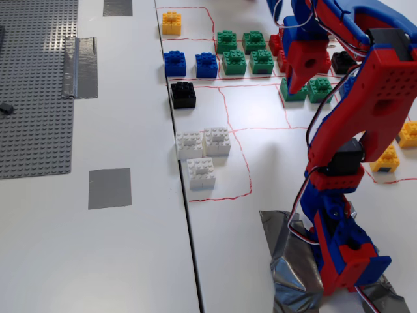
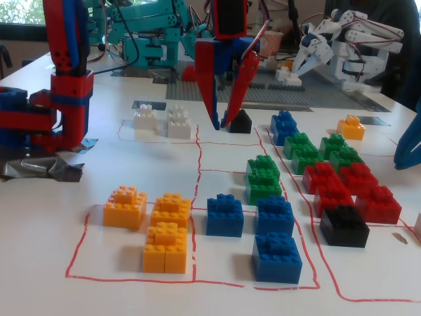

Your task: Grab the block and put it in the grey marker

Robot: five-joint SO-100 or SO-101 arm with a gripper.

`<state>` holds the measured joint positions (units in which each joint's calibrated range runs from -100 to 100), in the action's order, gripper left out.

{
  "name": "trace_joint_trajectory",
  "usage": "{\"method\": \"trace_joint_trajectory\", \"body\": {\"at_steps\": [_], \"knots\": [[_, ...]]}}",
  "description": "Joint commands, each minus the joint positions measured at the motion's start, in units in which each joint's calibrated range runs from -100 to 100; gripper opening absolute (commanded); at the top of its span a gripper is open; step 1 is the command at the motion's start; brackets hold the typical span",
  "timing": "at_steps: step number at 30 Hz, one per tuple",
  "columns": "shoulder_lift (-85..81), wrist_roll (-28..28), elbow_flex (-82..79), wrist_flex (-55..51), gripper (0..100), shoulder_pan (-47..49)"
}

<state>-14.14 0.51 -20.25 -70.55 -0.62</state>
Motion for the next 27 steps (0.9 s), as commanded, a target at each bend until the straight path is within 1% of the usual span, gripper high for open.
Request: {"method": "trace_joint_trajectory", "body": {"at_steps": [1,9,16,20,23,27], "knots": [[-0.87,-1.47,0.91,3.82,0,-6.54],[-0.87,-1.71,0.91,3.65,0,-6.93],[-2.19,-2.54,2.36,0.41,0,-9.0],[-2.36,-4.25,3.91,-0.24,0,-11.45],[-2.28,-4.4,5.45,-1.3,0,-13.12],[-2.77,-8.01,6.54,-1.54,0,-13.9]]}}
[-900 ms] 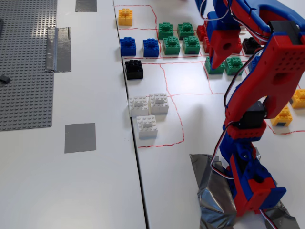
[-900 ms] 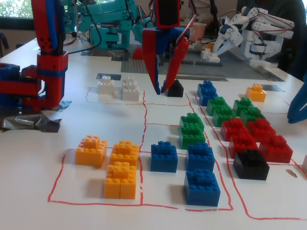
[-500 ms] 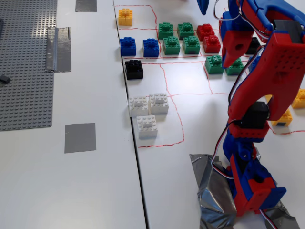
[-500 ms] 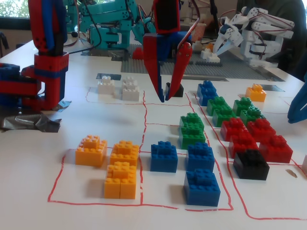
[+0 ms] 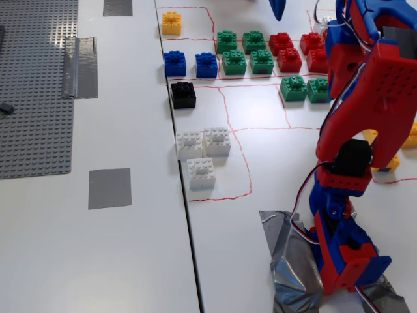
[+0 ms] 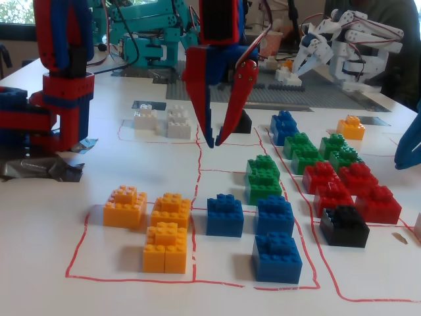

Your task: Grab the block and put it in the grey marker

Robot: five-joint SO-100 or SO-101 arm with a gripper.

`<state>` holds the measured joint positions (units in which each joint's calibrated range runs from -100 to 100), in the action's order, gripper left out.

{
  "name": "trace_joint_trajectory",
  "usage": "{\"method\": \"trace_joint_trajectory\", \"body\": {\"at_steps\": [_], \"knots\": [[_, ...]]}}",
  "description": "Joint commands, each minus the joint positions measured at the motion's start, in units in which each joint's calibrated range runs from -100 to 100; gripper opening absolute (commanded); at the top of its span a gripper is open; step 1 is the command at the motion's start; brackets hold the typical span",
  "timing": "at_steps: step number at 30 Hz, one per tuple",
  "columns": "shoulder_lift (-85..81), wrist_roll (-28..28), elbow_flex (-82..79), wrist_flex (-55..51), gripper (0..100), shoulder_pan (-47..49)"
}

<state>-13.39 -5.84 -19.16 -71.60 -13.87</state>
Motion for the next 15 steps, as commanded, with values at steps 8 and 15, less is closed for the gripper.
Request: {"method": "trace_joint_trajectory", "body": {"at_steps": [8,15], "knots": [[-3.6,-3.91,4.9,-0.16,3,-3.31],[-1.21,-5.13,5.72,-0.49,15,-6.05]]}}
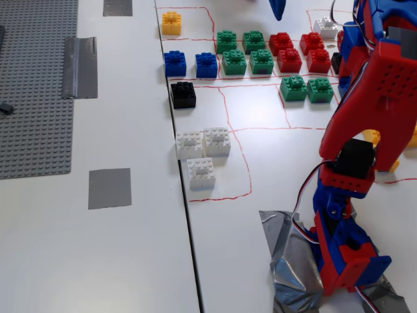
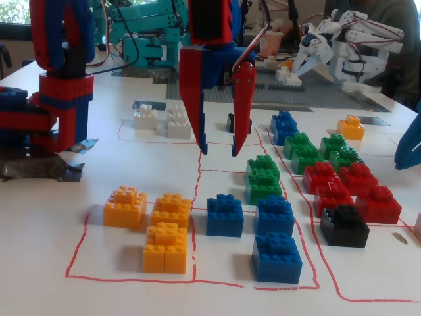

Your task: Grab the block and put it in the grey marker

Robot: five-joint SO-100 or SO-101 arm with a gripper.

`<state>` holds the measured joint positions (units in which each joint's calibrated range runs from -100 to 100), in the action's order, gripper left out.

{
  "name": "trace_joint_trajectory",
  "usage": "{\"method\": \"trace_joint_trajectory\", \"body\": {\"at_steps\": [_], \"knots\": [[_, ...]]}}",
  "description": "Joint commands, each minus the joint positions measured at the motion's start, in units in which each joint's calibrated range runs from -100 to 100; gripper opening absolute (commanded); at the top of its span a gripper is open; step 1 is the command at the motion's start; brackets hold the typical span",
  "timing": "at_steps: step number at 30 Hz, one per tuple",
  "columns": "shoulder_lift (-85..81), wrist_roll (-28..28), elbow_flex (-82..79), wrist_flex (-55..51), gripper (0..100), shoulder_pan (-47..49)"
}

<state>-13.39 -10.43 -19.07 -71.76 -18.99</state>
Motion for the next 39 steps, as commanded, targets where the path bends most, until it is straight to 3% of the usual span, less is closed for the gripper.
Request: {"method": "trace_joint_trajectory", "body": {"at_steps": [1,19,39], "knots": [[-0.63,-0.59,6.18,-0.33,16,-0.93],[9.51,-3.13,15.53,-0.65,29,0.15],[18.09,-1.95,23.71,-0.81,29,4.17]]}}
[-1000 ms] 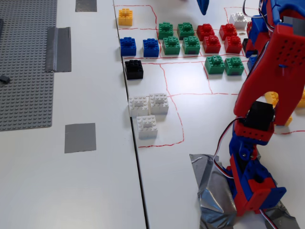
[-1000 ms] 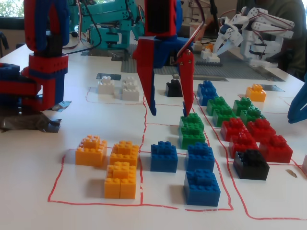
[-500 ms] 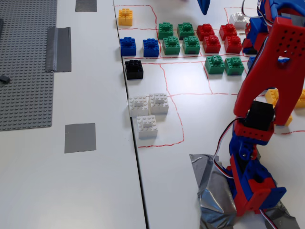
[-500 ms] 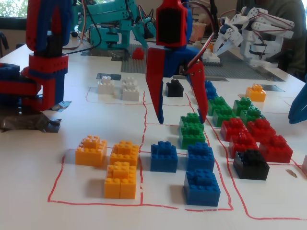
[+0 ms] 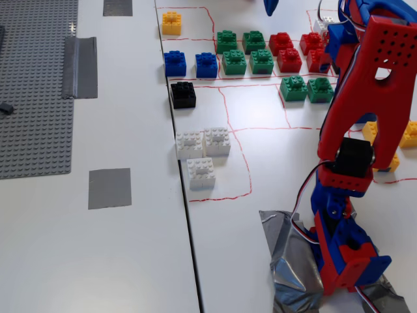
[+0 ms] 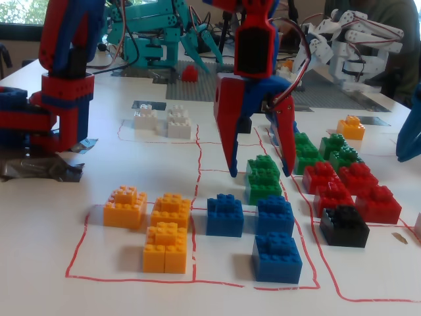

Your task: Grab the block and put it in the grey marker

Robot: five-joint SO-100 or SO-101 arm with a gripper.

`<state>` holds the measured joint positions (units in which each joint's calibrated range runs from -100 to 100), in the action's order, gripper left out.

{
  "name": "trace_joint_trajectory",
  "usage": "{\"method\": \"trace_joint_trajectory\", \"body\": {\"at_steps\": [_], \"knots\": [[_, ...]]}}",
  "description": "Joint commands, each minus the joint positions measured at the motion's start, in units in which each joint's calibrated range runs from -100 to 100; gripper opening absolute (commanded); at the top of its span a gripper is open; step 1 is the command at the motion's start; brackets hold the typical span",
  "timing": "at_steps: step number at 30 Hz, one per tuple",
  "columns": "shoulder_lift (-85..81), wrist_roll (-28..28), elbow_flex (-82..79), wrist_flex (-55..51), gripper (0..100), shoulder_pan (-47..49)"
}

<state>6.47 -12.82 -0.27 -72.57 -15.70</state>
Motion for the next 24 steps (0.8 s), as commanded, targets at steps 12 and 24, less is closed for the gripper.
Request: {"method": "trace_joint_trajectory", "body": {"at_steps": [12,24], "knots": [[1.21,1.17,7.08,0.0,29,0.88],[2.77,2.59,7.27,0.0,28,1.37]]}}
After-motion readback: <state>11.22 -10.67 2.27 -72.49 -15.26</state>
